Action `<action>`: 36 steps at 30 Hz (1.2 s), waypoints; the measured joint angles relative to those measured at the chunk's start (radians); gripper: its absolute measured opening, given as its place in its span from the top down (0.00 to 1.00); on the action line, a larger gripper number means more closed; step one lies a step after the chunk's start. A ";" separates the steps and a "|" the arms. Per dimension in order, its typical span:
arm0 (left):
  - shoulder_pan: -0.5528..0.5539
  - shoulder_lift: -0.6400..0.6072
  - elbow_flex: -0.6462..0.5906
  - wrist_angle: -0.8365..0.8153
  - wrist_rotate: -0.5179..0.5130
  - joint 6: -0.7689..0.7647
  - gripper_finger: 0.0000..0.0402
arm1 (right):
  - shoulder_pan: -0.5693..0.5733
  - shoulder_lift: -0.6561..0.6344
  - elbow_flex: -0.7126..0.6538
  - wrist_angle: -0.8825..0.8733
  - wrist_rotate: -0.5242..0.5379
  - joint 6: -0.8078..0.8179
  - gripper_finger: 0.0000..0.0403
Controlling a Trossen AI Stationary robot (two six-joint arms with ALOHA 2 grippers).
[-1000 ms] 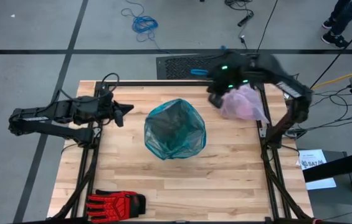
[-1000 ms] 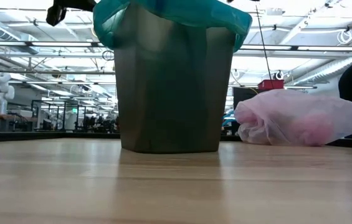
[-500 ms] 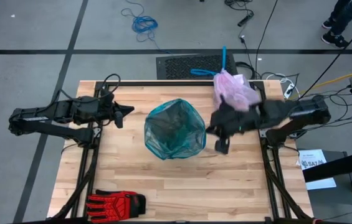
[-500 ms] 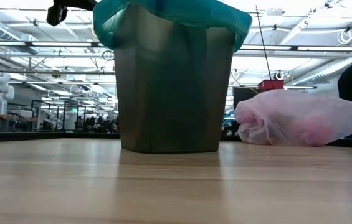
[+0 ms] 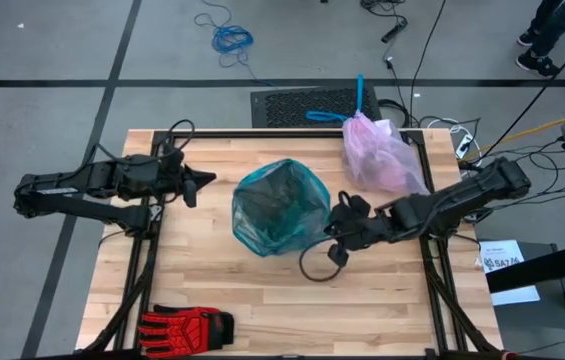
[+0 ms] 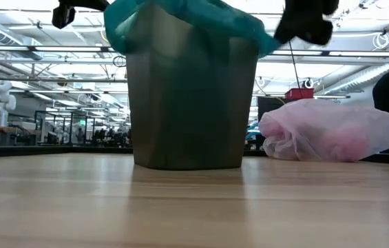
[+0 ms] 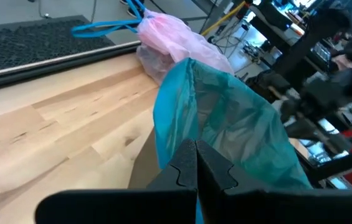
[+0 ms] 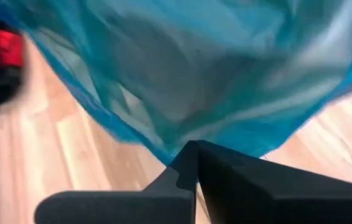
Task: Place trash/remove bag and relplace
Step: Insert the blue trash bag into the black trash bin
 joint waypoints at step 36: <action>-0.403 0.452 -0.001 0.205 -0.113 0.037 1.00 | -0.126 -0.003 -0.106 0.194 0.005 -0.016 1.00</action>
